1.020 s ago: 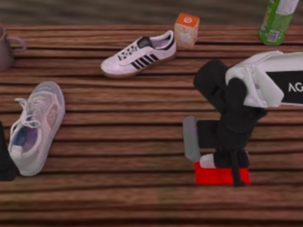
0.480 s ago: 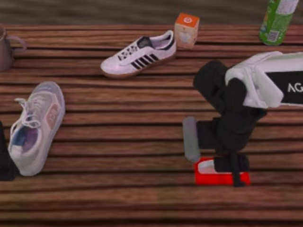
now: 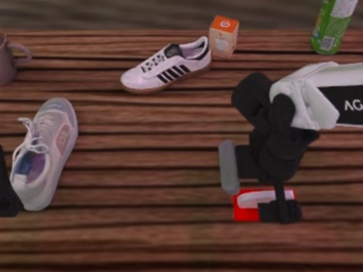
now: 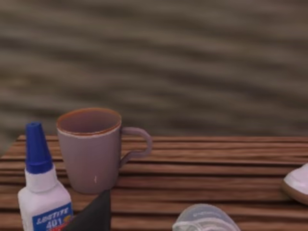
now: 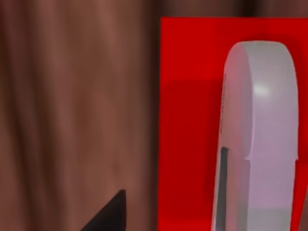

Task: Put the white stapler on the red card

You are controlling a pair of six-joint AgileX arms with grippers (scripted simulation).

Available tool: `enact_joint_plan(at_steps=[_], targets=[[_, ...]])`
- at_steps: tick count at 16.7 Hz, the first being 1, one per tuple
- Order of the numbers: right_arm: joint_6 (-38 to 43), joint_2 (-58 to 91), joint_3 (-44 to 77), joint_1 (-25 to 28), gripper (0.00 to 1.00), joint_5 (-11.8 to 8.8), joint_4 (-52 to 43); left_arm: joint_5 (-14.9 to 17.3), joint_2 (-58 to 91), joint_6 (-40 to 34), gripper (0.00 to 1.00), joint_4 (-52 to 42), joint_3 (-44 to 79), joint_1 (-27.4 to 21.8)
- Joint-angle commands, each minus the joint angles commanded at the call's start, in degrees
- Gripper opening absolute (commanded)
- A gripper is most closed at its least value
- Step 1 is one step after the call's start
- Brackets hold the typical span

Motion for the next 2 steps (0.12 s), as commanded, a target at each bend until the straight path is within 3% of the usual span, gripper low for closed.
enact_joint_plan(at_steps=[2], targets=[[0.0, 0.0, 0.0, 0.0, 1.0, 0.0, 0.0, 0.0, 0.0, 0.0, 1.0, 0.0, 0.0, 0.0]])
